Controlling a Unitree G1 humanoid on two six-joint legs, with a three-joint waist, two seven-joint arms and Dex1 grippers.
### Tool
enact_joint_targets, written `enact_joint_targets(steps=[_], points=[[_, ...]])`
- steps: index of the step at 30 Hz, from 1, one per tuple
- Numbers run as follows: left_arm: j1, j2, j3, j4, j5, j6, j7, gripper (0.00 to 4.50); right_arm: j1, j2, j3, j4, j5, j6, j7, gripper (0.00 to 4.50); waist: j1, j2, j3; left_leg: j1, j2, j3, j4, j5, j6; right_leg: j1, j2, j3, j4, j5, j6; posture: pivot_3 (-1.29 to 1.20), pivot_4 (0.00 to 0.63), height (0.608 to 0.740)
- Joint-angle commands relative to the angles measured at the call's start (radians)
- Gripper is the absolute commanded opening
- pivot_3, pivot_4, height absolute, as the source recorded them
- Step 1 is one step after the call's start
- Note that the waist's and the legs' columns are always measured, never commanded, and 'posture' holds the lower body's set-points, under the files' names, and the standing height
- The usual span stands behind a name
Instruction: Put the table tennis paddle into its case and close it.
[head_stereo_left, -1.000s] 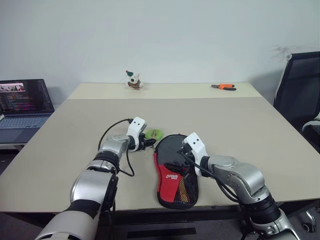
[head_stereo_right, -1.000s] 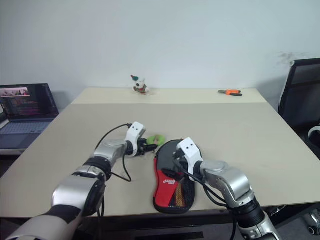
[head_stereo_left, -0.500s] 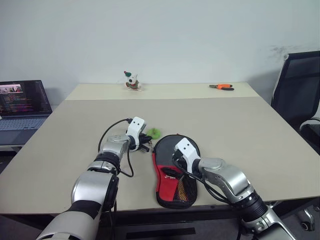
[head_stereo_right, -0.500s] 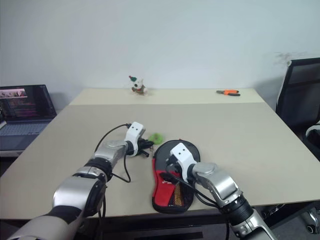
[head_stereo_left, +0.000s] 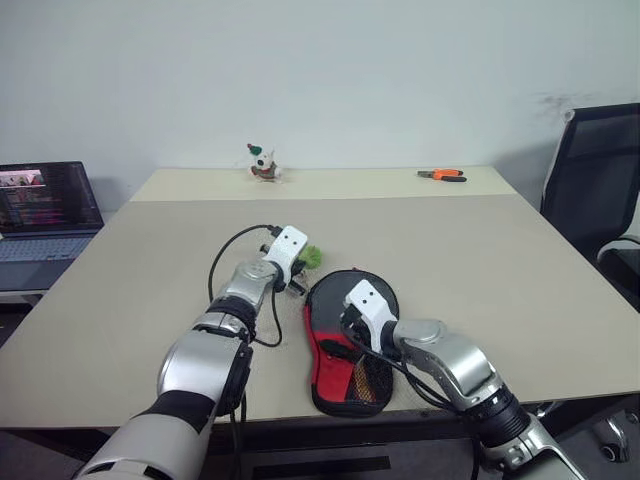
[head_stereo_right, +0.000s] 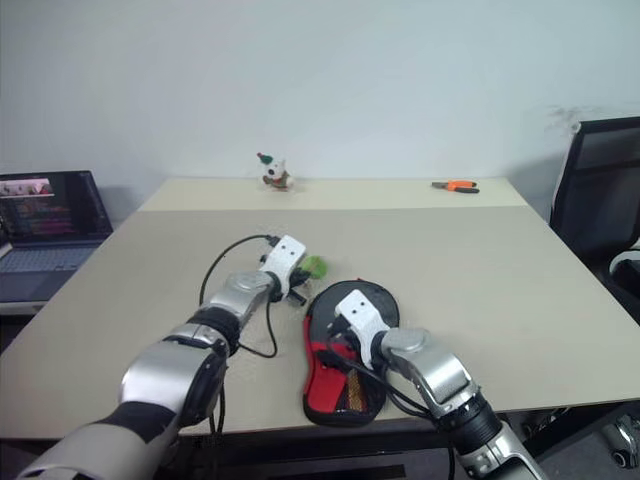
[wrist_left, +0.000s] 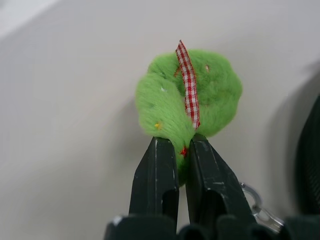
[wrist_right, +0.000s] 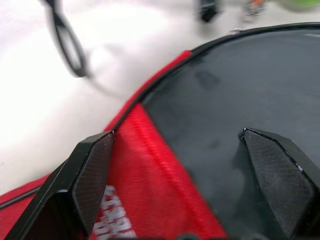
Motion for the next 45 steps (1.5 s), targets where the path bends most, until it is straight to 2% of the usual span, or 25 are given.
enact_joint_targets(steps=[1,15,22,28,36,45], points=[[-0.058,-0.023,-0.07,-0.001,0.092,-0.07,0.037,0.04,0.07,-0.022,0.063,0.002,0.004,0.098,0.033,4.5,0.001,0.0,-0.001,0.0,-0.001,0.0,0.0,0.0,0.0,0.0,0.0,0.0,0.0,0.0,0.0,0.0,0.15,0.74],[-0.127,-0.078,-0.322,0.019,0.384,-0.227,0.163,0.04,0.179,-0.022,0.092,-0.126,0.002,0.191,0.012,4.5,0.006,-0.001,-0.007,0.0,-0.003,-0.002,0.0,0.0,0.0,0.001,0.0,0.0,-0.001,-0.003,0.005,0.0,0.15,0.74],[-0.163,-0.102,-0.399,0.025,0.468,-0.283,0.221,0.04,0.204,-0.013,0.1,-0.148,0.005,0.202,0.0,4.5,0.007,-0.001,-0.008,0.0,-0.004,-0.002,0.0,0.0,0.0,0.002,-0.001,0.0,-0.001,-0.003,0.005,0.0,0.15,0.74],[-0.191,-0.163,-0.483,0.024,0.548,-0.357,0.276,0.04,0.204,0.005,0.099,-0.132,0.002,0.195,-0.012,4.5,0.007,-0.002,-0.009,0.0,-0.005,-0.002,0.0,0.0,0.0,0.002,-0.001,0.0,-0.001,-0.003,0.005,0.0,0.15,0.74],[-0.223,-0.22,-0.543,0.023,0.602,-0.444,0.322,0.04,0.213,0.014,0.1,-0.129,0.001,0.189,-0.023,4.5,0.007,-0.002,-0.012,0.001,-0.005,-0.002,-0.001,0.0,0.0,0.002,-0.001,0.0,-0.001,-0.003,0.005,0.0,0.15,0.74],[-0.222,-0.304,-0.557,0.011,0.596,-0.602,0.292,0.04,0.199,0.03,0.094,-0.103,-0.009,0.172,-0.023,4.5,0.008,-0.002,-0.013,0.001,-0.007,-0.003,-0.001,0.0,0.0,0.002,-0.003,0.0,-0.001,-0.003,0.005,0.0,0.15,0.74]])
